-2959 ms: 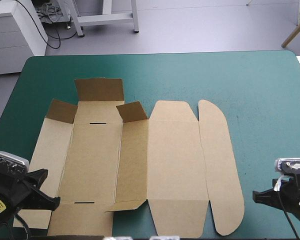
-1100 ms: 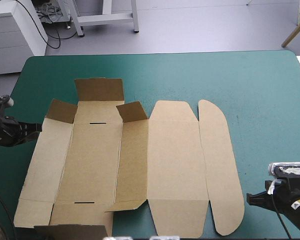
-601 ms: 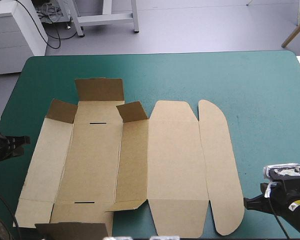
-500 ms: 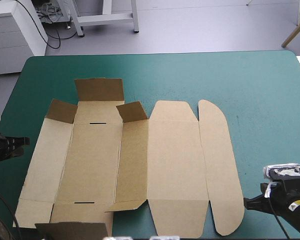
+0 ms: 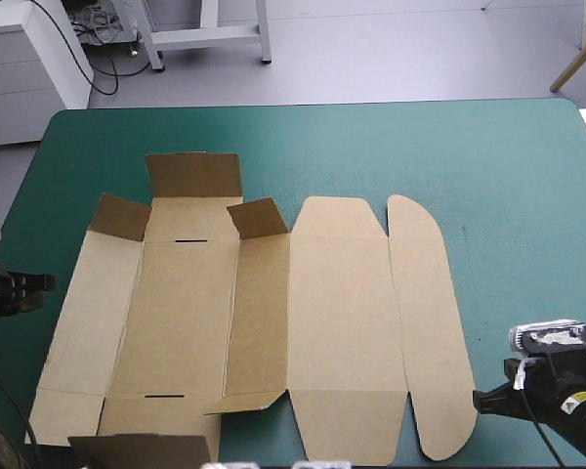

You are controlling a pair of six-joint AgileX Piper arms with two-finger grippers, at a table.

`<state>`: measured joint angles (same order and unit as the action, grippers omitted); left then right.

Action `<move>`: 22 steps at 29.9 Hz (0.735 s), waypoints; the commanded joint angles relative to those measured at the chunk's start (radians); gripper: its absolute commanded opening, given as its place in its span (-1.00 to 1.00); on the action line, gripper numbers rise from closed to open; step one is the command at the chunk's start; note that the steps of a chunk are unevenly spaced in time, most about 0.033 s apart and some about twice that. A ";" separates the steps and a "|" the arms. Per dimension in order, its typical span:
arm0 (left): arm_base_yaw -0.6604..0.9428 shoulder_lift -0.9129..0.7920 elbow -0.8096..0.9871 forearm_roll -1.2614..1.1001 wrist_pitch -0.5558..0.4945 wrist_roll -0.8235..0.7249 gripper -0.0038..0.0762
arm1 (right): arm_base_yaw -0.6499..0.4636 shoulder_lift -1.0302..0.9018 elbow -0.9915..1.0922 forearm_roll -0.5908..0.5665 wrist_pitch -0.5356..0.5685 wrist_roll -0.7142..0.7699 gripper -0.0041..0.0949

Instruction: Fold the box

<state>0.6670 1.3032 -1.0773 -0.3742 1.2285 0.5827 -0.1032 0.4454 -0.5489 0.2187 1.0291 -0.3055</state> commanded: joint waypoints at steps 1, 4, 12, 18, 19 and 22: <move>0.001 -0.023 -0.022 -0.035 0.066 -0.021 -0.09 | 0.003 0.008 -0.025 0.010 -0.045 -0.007 -0.96; 0.001 -0.022 -0.022 -0.035 0.066 -0.021 0.52 | 0.003 0.008 -0.025 0.010 -0.045 -0.007 -0.96; 0.001 -0.022 -0.022 -0.041 0.066 -0.078 0.83 | 0.003 0.008 -0.025 0.010 -0.045 -0.007 -0.96; -0.001 -0.022 0.057 -0.151 0.066 -0.050 0.83 | 0.003 0.008 -0.025 0.010 -0.045 -0.007 -0.96; -0.003 -0.022 0.091 -0.163 0.066 -0.047 0.83 | 0.003 0.008 -0.025 0.010 -0.045 -0.007 -0.96; -0.003 -0.022 0.189 -0.170 0.074 -0.015 0.82 | 0.003 0.008 -0.025 0.010 -0.045 -0.007 -0.96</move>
<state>0.6670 1.3032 -0.9358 -0.4901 1.2216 0.5445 -0.0994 0.4454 -0.5489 0.2187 1.0291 -0.3055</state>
